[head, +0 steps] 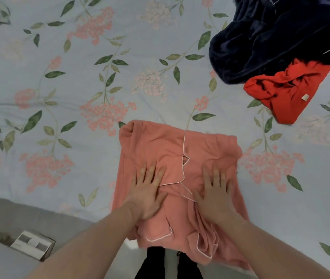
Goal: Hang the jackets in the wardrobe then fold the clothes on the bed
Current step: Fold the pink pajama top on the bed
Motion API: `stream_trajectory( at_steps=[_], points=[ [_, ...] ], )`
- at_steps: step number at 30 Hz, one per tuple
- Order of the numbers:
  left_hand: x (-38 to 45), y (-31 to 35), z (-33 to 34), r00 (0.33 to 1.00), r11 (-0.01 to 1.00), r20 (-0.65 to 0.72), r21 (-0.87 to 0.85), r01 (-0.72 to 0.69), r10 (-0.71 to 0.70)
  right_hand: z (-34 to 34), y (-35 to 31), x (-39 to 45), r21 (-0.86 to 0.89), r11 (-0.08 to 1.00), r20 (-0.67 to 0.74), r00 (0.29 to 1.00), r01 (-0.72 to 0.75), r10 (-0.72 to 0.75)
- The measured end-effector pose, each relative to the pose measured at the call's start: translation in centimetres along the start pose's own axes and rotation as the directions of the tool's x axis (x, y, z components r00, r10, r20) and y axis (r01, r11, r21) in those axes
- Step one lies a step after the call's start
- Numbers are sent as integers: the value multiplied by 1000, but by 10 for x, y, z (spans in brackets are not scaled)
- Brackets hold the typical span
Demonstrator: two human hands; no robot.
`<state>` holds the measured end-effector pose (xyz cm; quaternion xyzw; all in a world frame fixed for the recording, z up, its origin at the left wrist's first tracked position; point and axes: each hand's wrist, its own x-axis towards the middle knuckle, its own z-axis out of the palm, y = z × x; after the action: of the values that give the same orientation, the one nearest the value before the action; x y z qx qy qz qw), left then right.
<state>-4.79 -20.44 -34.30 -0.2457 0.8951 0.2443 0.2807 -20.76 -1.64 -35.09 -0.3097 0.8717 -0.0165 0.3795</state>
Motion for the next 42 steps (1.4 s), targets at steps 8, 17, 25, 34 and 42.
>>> stream_trajectory(
  at_steps=[8, 17, 25, 34, 42],
  points=[
    [-102, -20, 15, 819, 714, -163, -600, 361, -551, 8, 42, -91, 518, 834, -167, 935, -187, 314],
    [-120, -24, 29, 673, 94, 302, -869, 485, -676, 27, 89, -130, 570, 569, 186, 768, -592, 613],
    [-114, -24, 22, 761, 161, 294, -873, 460, -578, 13, 79, -141, 778, 341, 299, 788, -528, 538],
    [-126, -20, -6, 813, 72, 230, -946, 316, -535, -32, 45, -144, 899, 59, 358, 807, -433, 470],
    [-81, -11, -80, 806, -68, 184, -982, 177, -563, -101, 31, -102, 884, -315, 445, 825, -344, 348]
  ],
)
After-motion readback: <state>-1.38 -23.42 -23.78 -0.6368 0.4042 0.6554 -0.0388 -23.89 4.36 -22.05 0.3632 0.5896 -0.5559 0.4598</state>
